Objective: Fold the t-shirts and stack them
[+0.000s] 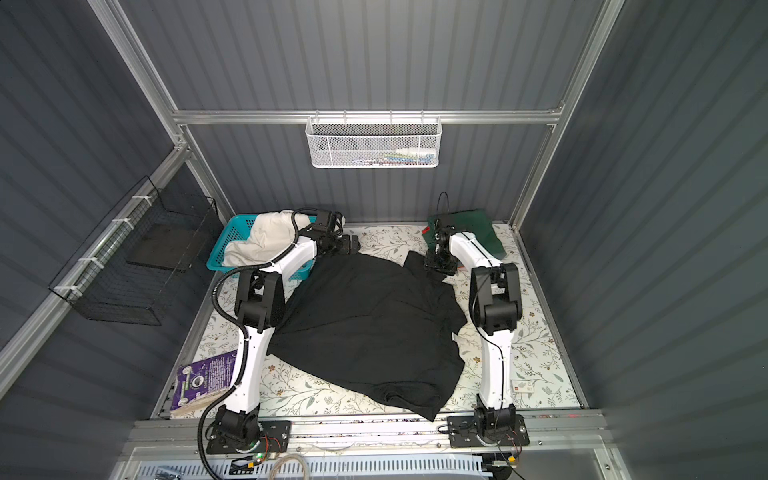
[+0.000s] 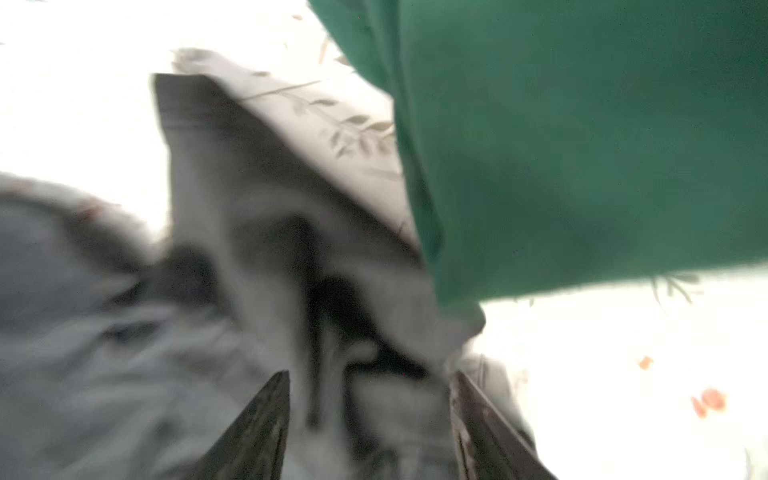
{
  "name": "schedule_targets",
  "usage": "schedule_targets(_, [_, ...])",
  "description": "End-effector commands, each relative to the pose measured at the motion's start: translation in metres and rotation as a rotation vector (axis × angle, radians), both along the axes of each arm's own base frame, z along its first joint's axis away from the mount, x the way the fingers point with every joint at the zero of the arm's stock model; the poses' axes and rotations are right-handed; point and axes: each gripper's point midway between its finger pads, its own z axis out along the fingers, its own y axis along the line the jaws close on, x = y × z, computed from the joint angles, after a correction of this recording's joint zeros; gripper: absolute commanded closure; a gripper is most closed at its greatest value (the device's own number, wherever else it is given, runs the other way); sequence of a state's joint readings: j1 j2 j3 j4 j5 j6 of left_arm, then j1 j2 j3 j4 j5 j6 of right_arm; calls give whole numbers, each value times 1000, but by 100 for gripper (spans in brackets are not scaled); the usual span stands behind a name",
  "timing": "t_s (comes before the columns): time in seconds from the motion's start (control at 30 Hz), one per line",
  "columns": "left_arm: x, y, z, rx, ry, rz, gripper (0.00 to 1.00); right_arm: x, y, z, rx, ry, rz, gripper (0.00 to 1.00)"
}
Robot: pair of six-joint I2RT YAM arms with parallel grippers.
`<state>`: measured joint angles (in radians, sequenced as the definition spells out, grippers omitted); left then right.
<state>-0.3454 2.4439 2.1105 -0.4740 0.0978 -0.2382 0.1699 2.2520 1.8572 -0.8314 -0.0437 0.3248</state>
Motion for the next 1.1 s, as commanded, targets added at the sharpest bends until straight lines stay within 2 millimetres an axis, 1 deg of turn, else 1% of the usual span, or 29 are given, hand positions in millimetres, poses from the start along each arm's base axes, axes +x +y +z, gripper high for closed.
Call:
schedule_targets(0.0, [8,4,21,20,-49,-8,0,-1,-16,-8,-110,55,31,37])
schedule_targets(0.13, [14,10,13,61,-54,3,0,8,-22,-16,-163,54,48,36])
schedule_targets(0.3, [20,23,3,87,-40,32,0,17,-24,-14,-197,35,75,40])
schedule_targets(0.43, [22,31,-1,90,-34,47,0,21,-31,-10,-245,41,82,39])
schedule_targets(0.57, [23,34,-4,92,-34,47,0,21,-20,-17,-192,63,135,45])
schedule_targets(0.7, [21,34,-8,85,-21,38,0,15,1,-25,-109,101,215,45])
schedule_targets(0.8, [18,33,-11,75,-13,39,0,10,20,-27,-118,85,300,44])
schedule_targets(0.87, [16,33,-13,77,-8,40,0,8,29,-28,-121,77,324,44])
schedule_targets(0.9, [16,34,-14,79,-7,39,0,7,32,-29,-115,79,326,45])
schedule_targets(0.93, [16,34,-14,82,-6,40,0,7,34,-29,-113,80,322,49])
schedule_targets(1.07, [14,38,-16,108,-3,39,0,10,32,-31,-126,80,311,63])
